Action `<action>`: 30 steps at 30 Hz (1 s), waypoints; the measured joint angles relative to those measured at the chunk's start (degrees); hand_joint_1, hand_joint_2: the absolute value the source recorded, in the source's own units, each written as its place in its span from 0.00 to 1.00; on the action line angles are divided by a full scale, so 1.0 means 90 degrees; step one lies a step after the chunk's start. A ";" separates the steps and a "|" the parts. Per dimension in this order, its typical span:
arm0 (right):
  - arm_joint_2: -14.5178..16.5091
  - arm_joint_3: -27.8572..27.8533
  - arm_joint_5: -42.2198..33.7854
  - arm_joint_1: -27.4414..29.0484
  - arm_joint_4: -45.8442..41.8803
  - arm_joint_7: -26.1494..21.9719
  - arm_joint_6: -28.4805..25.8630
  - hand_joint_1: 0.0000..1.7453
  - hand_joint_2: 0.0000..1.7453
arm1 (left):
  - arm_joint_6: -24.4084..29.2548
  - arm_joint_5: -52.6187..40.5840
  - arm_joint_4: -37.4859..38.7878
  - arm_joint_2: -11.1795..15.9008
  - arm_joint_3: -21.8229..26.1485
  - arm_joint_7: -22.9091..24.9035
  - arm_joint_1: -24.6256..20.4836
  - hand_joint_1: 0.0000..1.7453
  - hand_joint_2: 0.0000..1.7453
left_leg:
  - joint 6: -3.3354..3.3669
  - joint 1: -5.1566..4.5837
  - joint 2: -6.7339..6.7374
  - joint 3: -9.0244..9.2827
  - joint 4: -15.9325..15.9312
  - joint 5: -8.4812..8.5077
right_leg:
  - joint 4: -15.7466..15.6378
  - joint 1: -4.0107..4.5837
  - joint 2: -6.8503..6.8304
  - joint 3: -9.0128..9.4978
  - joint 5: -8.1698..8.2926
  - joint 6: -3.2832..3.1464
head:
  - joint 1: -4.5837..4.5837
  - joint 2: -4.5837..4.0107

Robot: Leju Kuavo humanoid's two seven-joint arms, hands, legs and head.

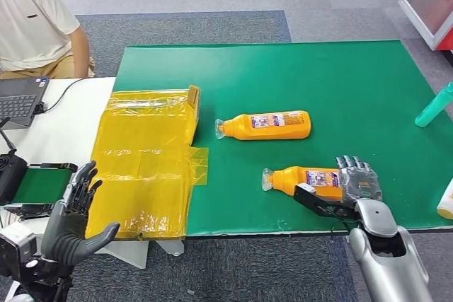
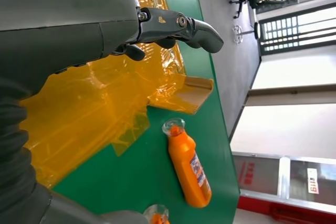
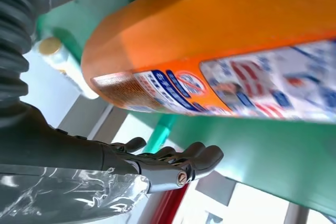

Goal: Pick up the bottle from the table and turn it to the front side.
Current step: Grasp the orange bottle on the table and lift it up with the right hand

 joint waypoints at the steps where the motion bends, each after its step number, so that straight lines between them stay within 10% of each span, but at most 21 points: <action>1: -0.0017 -0.0010 0.0144 -0.0047 0.0094 0.0003 0.0023 0.00 1.00 | -0.0002 -0.0012 0.0000 0.0001 -0.0010 -0.0005 -0.0012 0.00 1.00 | 0.0000 0.0000 0.0000 0.0000 0.0000 0.0000 | 0.0000 0.0000 0.0000 0.0000 0.0000 0.0000 | 0.0000 0.0000; 18: -0.0318 -0.0162 0.0343 -0.0771 0.1350 -0.0623 0.0452 0.03 1.00 | -0.0019 -0.0004 -0.0002 0.0211 -0.0321 -0.0250 -0.0031 0.00 1.00 | 0.0004 0.0000 0.0000 0.0036 0.0003 -0.0001 | -0.0008 0.0000 0.0001 0.0039 0.0004 0.0004 | 0.0001 0.0000; 23: -0.0382 -0.0144 0.0103 -0.0912 0.1603 -0.0750 0.0458 0.99 1.00 | -0.0049 0.0072 -0.0002 0.0277 -0.0350 -0.0262 -0.0030 0.00 1.00 | 0.0013 0.0001 0.0000 0.0057 0.0003 0.0005 | -0.0022 0.0000 0.0002 0.0068 0.0017 0.0016 | 0.0001 0.0000; 30: -0.0414 -0.0101 -0.0090 -0.0957 0.1760 -0.0756 0.0396 1.00 1.00 | -0.0051 0.0118 -0.0002 0.0297 -0.0363 -0.0226 -0.0032 0.00 1.00 | 0.0025 -0.0001 0.0001 0.0059 0.0004 0.0015 | -0.0026 -0.0006 0.0002 0.0073 0.0032 0.0028 | -0.0001 -0.0001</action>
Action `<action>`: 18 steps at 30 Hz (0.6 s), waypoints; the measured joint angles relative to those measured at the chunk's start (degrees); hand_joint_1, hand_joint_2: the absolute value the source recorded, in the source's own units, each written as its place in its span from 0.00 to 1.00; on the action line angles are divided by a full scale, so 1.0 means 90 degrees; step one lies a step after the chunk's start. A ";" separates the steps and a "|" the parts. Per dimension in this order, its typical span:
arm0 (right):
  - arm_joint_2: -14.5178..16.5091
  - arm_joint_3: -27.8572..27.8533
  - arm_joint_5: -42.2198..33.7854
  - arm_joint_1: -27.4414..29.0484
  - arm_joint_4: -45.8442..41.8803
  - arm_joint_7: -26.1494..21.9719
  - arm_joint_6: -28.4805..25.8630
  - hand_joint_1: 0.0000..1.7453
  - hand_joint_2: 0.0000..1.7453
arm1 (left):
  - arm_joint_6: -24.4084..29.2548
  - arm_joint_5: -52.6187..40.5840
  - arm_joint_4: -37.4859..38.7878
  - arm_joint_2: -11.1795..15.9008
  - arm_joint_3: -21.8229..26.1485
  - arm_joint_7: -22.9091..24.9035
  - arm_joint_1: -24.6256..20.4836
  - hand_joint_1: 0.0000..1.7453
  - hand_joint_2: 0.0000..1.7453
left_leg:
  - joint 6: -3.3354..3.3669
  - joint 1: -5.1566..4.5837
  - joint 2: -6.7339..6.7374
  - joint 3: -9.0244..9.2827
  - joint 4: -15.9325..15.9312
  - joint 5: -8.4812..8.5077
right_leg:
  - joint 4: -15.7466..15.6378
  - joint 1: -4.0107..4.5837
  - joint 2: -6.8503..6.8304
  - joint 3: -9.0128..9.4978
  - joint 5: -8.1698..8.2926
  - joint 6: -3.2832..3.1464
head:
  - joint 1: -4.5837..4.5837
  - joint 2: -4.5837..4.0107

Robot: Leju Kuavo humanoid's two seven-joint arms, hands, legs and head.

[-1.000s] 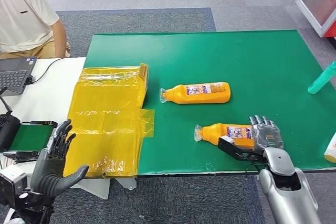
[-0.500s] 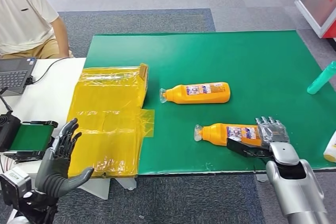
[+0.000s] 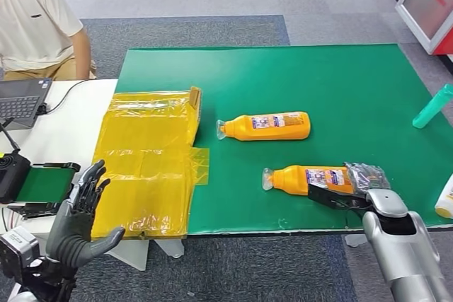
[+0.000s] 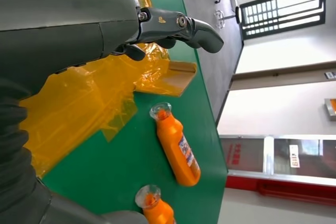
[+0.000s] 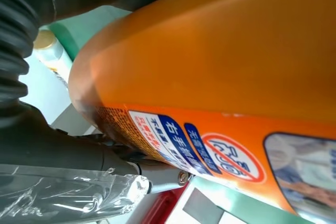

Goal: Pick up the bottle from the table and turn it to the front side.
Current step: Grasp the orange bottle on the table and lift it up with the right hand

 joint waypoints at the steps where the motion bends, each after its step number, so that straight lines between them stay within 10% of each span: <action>1: -0.0001 0.0008 -0.0038 -0.0005 0.0009 0.0000 -0.0023 1.00 1.00 | 0.0001 0.0010 0.0000 0.0001 0.0000 0.0010 -0.0002 0.00 1.00 | 0.0000 0.0000 0.0000 0.0000 0.0000 0.0000 | 0.0000 0.0000 0.0000 0.0000 0.0000 0.0000 | 0.0001 -0.0001; 18: 0.0202 -0.0092 -0.1555 0.0546 -0.0650 -0.0548 -0.0853 1.00 1.00 | 0.0086 -0.0031 0.0000 -0.0016 -0.0055 0.0101 -0.0018 0.00 1.00 | -0.0003 0.0001 -0.0001 -0.0023 0.0000 0.0000 | 0.0001 0.0002 0.0002 -0.0019 -0.0002 0.0000 | 0.0002 0.0000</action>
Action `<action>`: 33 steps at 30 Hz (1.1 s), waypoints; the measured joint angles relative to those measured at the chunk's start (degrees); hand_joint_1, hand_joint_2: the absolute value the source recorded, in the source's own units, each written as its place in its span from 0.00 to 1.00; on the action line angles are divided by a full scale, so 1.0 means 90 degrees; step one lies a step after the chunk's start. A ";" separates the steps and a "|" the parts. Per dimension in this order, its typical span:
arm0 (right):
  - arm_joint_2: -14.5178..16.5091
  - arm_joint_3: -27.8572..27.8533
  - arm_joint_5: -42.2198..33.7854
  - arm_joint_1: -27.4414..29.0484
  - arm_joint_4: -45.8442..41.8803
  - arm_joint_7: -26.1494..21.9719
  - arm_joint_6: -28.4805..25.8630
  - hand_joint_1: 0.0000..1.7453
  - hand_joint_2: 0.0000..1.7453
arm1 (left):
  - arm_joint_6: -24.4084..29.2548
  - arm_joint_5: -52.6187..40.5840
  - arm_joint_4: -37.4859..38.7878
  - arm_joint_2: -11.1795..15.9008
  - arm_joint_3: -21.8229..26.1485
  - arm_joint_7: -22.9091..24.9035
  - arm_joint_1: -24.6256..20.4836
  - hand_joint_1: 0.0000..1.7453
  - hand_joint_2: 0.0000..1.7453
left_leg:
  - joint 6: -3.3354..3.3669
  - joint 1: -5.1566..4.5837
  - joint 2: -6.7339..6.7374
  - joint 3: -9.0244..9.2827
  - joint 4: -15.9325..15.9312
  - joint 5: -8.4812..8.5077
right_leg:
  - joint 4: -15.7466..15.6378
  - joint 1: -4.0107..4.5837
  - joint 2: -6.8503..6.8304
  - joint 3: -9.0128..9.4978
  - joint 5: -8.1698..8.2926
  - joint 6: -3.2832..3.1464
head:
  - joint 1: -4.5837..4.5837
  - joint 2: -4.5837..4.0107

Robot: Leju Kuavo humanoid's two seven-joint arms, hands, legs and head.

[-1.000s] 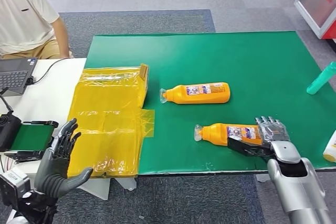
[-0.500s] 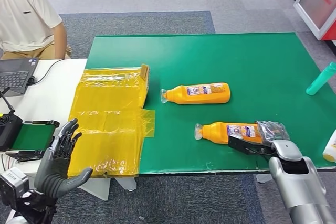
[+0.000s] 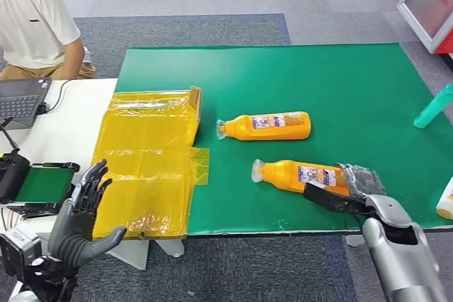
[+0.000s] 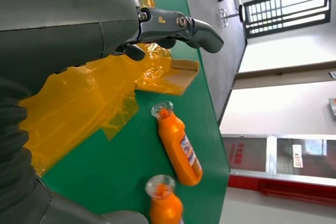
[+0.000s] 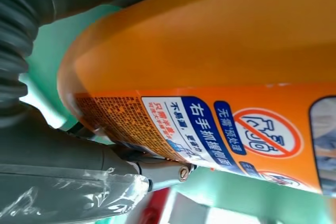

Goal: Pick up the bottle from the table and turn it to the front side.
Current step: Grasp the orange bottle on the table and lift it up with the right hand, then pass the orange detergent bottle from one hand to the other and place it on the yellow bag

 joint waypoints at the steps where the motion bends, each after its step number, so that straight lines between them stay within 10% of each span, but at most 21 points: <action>1: 0.0110 -0.0035 -0.0298 0.0171 -0.0285 -0.0155 -0.0117 1.00 1.00 | 0.0018 -0.0040 0.0000 -0.0011 -0.0006 0.0016 0.0001 0.00 1.00 | -0.0001 0.0000 0.0000 -0.0006 0.0000 0.0000 | 0.0000 0.0001 0.0001 -0.0007 0.0000 0.0000 | -0.0001 0.0001; 18: 0.1397 0.0782 -0.3923 0.1768 -0.3272 -0.1318 0.0302 1.00 1.00 | -0.0034 0.0185 0.0050 -0.0466 -0.0318 0.0115 -0.0674 0.00 1.00 | 0.0000 -0.0001 -0.0001 -0.0035 0.0000 -0.0006 | 0.0000 0.0000 -0.0008 -0.0035 -0.0013 -0.0006 | -0.0002 0.0000; 33: 0.1642 0.2040 -0.3786 0.1690 -0.3524 -0.0828 -0.0206 1.00 1.00 | -0.0254 0.0487 0.0437 -0.0545 -0.1805 0.0761 -0.1429 0.00 1.00 | -0.0001 -0.0002 0.0000 -0.0037 0.0000 -0.0005 | 0.0000 -0.0001 -0.0007 -0.0037 -0.0011 -0.0003 | -0.0001 0.0000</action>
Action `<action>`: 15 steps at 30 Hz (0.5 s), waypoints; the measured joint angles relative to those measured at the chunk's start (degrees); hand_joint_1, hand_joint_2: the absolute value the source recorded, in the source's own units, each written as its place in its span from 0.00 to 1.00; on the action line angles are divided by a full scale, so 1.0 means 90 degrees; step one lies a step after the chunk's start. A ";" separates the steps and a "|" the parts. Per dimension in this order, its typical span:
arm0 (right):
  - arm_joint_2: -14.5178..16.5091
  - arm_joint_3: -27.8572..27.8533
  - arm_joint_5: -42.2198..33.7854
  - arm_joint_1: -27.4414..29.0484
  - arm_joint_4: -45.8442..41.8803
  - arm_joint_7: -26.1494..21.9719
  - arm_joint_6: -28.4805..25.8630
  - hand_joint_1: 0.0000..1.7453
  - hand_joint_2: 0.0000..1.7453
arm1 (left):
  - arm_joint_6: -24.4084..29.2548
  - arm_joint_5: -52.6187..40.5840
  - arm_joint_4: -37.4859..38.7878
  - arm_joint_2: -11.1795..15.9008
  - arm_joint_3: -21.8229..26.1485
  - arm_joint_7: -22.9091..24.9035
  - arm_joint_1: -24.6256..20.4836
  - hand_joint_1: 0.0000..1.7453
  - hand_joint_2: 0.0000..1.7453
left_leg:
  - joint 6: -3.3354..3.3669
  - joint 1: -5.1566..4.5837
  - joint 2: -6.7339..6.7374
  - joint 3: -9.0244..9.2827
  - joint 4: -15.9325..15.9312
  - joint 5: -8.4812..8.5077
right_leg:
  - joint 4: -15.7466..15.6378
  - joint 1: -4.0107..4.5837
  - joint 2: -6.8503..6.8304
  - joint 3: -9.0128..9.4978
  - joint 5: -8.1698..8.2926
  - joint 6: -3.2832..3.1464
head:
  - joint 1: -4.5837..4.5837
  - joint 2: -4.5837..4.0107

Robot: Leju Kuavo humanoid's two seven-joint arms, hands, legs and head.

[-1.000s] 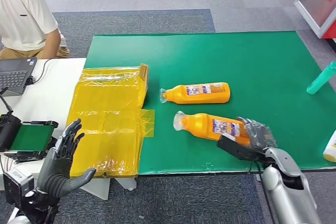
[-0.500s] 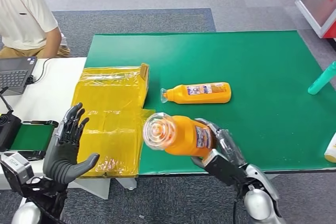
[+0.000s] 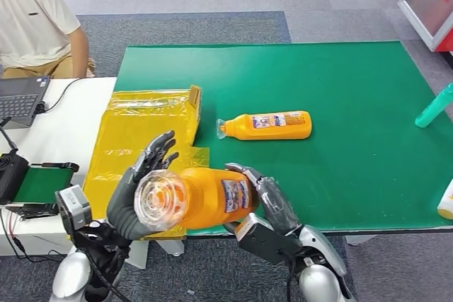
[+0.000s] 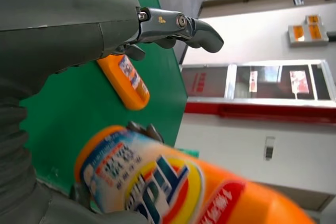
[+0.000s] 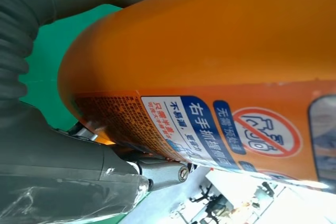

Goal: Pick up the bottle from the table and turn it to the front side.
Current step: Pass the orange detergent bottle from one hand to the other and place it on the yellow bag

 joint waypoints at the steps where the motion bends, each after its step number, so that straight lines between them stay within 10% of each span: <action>1: 0.0005 0.0038 0.0026 -0.0019 0.0005 0.0055 -0.0022 1.00 1.00 | 0.0004 -0.0019 0.0025 0.0002 -0.0092 0.0003 -0.0028 0.00 1.00 | 0.0000 0.0000 0.0000 0.0000 0.0000 0.0000 | 0.0000 0.0000 0.0000 0.0000 0.0000 0.0000 | 0.0000 0.0001; 15: 0.0023 0.0297 0.0030 -0.0245 0.0005 0.0482 -0.0033 1.00 1.00 | 0.0185 -0.0778 0.0090 0.0120 -0.1119 -0.0051 -0.0621 0.00 1.00 | 0.0000 0.0000 0.0000 -0.0003 0.0000 0.0000 | 0.0000 0.0000 0.0000 -0.0003 0.0000 0.0000 | 0.0000 0.0000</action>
